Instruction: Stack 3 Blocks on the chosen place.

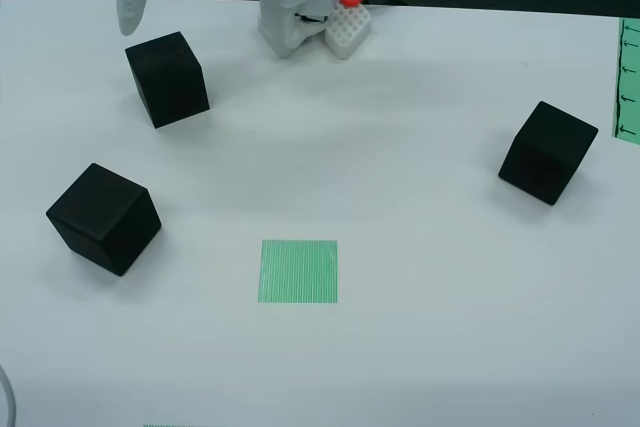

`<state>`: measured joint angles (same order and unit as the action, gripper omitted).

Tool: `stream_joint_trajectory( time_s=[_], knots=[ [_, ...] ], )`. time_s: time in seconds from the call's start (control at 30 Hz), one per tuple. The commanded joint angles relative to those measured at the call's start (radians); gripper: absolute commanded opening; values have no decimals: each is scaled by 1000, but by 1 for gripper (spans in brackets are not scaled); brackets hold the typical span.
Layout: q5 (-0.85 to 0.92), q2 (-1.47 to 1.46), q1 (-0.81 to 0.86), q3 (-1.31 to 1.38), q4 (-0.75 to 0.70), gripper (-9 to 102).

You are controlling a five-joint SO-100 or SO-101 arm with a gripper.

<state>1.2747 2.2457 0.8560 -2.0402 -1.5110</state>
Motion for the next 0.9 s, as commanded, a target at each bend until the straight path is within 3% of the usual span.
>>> stream_joint_trajectory(
  time_s=[0.0,0.47,0.87],
  knots=[
    [89,-51,67,35,-61,0],
    [276,-137,118,-67,-61,39],
    [402,-199,184,-112,-38,41]
  ],
)
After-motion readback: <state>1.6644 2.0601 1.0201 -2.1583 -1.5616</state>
